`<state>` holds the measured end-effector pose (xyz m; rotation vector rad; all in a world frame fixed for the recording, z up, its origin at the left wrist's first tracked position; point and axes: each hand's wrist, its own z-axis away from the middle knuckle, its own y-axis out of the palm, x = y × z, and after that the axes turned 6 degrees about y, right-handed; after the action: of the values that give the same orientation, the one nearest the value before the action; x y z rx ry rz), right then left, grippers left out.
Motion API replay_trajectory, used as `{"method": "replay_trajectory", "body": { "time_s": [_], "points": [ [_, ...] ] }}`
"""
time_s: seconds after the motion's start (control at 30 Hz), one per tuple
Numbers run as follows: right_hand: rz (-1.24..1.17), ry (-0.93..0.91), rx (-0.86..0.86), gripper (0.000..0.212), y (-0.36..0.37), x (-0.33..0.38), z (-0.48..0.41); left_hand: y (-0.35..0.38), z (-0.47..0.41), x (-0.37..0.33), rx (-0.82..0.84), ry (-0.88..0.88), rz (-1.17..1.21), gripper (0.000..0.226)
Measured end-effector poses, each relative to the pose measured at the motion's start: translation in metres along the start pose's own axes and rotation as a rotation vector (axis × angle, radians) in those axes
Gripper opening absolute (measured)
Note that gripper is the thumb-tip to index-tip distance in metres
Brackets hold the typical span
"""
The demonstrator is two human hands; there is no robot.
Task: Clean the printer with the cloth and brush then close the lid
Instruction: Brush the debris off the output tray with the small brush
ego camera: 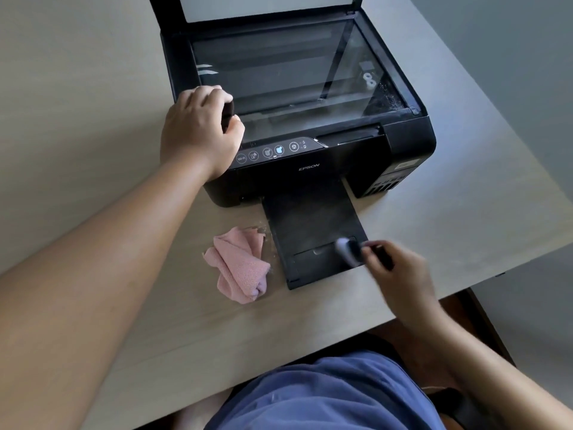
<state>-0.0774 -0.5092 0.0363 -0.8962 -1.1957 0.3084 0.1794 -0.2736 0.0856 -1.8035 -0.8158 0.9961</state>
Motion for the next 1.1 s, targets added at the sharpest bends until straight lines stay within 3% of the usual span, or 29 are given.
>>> {"method": "replay_trajectory", "body": {
  "time_s": [0.07, 0.13, 0.23, 0.3, 0.33, 0.43, 0.5, 0.6, 0.7, 0.8, 0.83, 0.9, 0.97, 1.03, 1.1],
  "points": [
    [0.053, 0.15, -0.18, 0.012, -0.009, -0.011, -0.01, 0.0, 0.0, 0.0, -0.002, 0.001, -0.001, 0.043],
    [0.169, 0.04, -0.166, 0.012, 0.005, -0.004, -0.007, 0.0, 0.0, 0.001, 0.002, -0.001, -0.002, 0.043],
    [0.208, -0.326, 0.156, 0.025, 0.04, 0.019, 0.018, 0.0, 0.0, 0.0, 0.01, -0.002, -0.005, 0.043],
    [0.132, -0.397, 0.381, 0.026, 0.051, 0.032, 0.025, 0.0, 0.0, -0.001, 0.01, 0.001, -0.005, 0.043],
    [0.061, -0.358, 0.381, 0.023, 0.05, 0.035, 0.02, 0.0, 0.0, -0.001, 0.009, 0.003, -0.005, 0.043],
    [-0.08, 0.01, 0.072, 0.011, 0.033, 0.022, -0.01, -0.001, -0.001, -0.001, 0.005, 0.004, -0.009, 0.042],
    [-0.034, 0.181, -0.109, 0.014, 0.013, 0.01, -0.026, -0.001, 0.0, -0.001, 0.0, 0.003, -0.007, 0.042],
    [0.157, -0.004, -0.25, 0.014, 0.017, 0.012, -0.028, 0.0, 0.0, -0.001, 0.002, 0.001, -0.002, 0.042],
    [0.291, -0.286, 0.003, 0.03, 0.055, 0.03, -0.004, -0.001, 0.0, -0.002, 0.004, 0.004, 0.0, 0.042],
    [0.036, -0.315, 0.313, 0.034, 0.071, 0.052, 0.006, -0.001, 0.0, -0.001, 0.006, 0.008, -0.006, 0.042],
    [-0.092, -0.217, 0.298, 0.03, 0.069, 0.051, 0.001, -0.001, 0.0, -0.001, 0.007, 0.008, -0.009, 0.043],
    [-0.221, 0.033, 0.094, 0.013, 0.052, 0.038, -0.023, -0.001, 0.0, -0.001, 0.004, 0.005, -0.006, 0.043],
    [-0.122, 0.185, -0.12, 0.013, 0.025, 0.021, -0.048, -0.001, -0.001, -0.001, 0.0, 0.003, -0.001, 0.042],
    [0.053, 0.09, -0.227, 0.014, 0.017, 0.014, -0.06, 0.0, -0.001, -0.002, -0.001, 0.005, 0.0, 0.042],
    [0.262, -0.152, -0.175, 0.015, 0.03, 0.025, -0.056, 0.001, -0.002, -0.003, 0.0, 0.006, 0.003, 0.042]
  ]
}}
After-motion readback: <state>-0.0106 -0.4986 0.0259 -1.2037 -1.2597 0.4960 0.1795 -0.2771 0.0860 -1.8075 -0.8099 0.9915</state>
